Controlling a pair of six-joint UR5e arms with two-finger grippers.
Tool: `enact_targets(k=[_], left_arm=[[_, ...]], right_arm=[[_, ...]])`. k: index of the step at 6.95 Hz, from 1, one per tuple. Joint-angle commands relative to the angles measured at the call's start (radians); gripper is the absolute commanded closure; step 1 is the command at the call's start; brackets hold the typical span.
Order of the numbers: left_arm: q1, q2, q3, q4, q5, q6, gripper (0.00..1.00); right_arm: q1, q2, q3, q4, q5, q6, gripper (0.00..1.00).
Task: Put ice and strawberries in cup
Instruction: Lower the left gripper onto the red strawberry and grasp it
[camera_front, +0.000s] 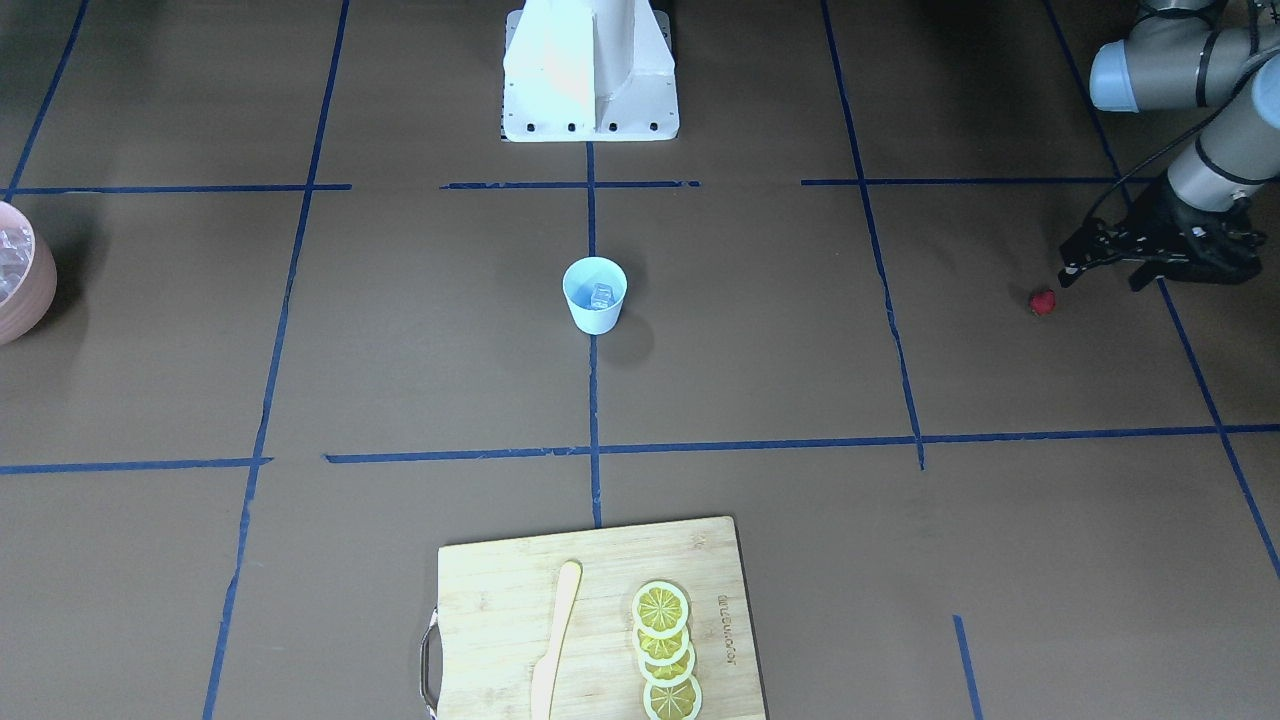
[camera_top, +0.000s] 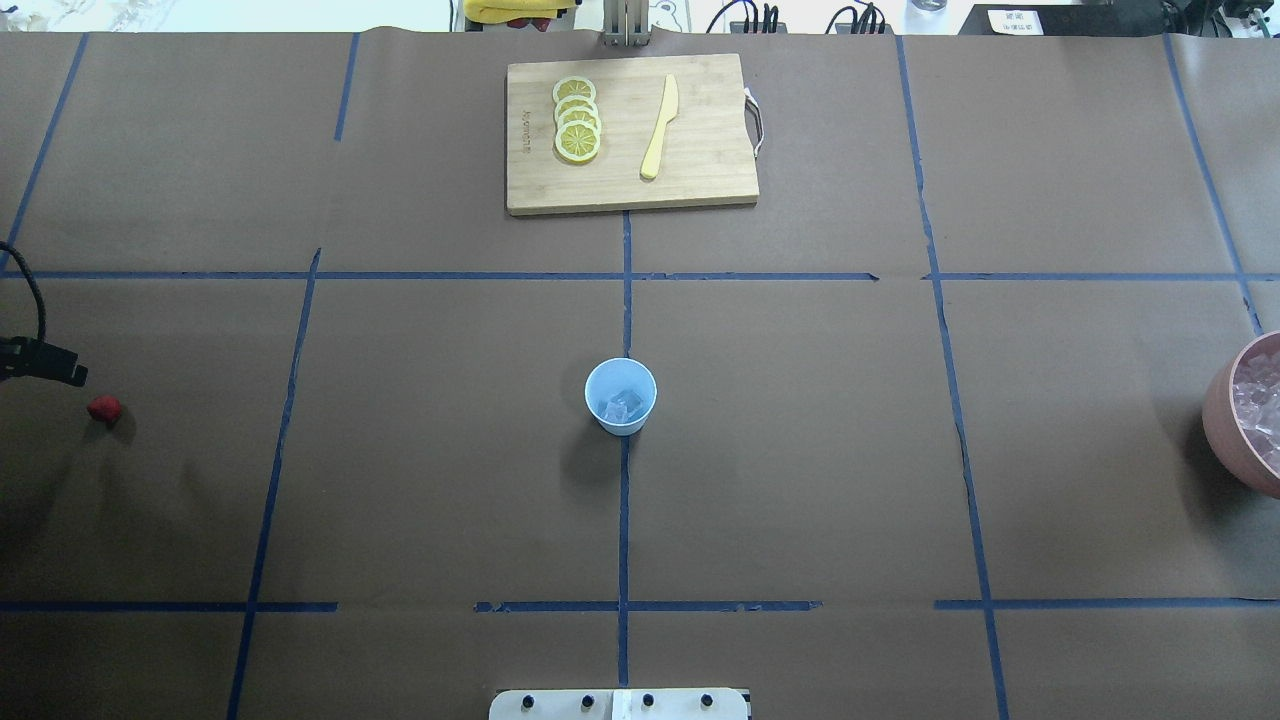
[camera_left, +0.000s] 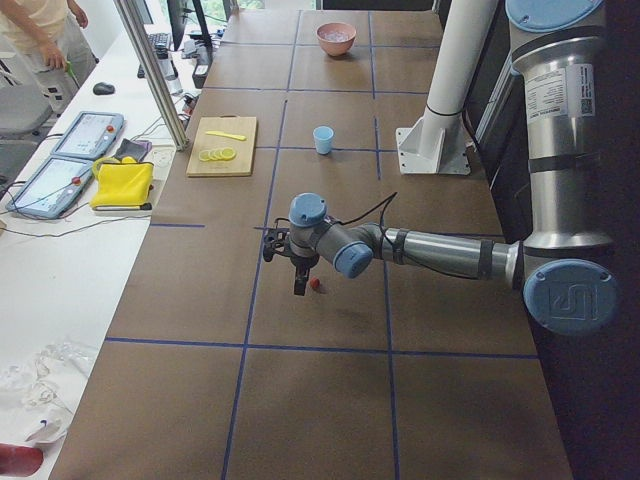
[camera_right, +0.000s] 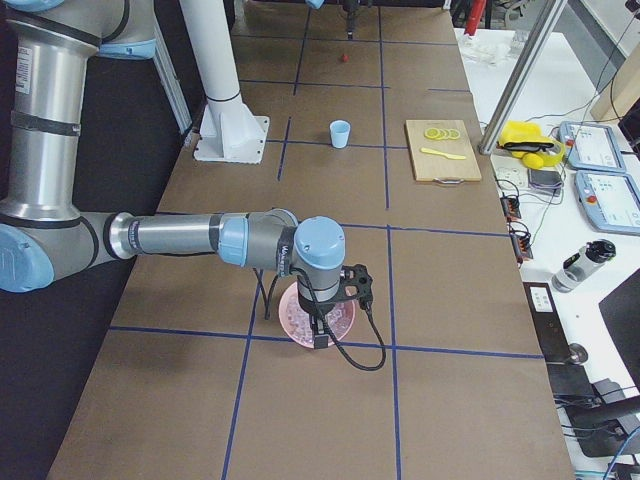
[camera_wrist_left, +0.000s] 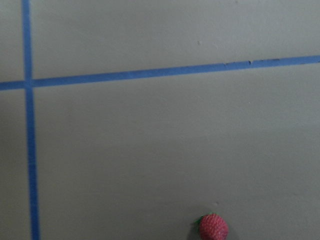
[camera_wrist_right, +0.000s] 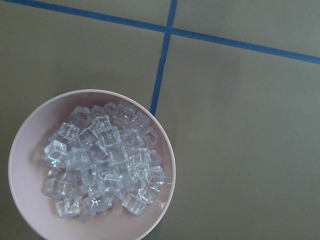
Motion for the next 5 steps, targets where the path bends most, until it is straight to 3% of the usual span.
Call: enact_targets(k=[1, 5], left_arm=[[0.067, -0.019, 0.073, -0.111, 0.052, -0.076, 0.00], [0.099, -0.033, 0.099, -0.133, 0.050, -0.098, 0.00]], right_arm=[[0.000, -0.002, 0.000, 0.000, 0.000, -0.001, 0.01], [0.000, -0.003, -0.001, 0.000, 0.000, -0.005, 0.01]])
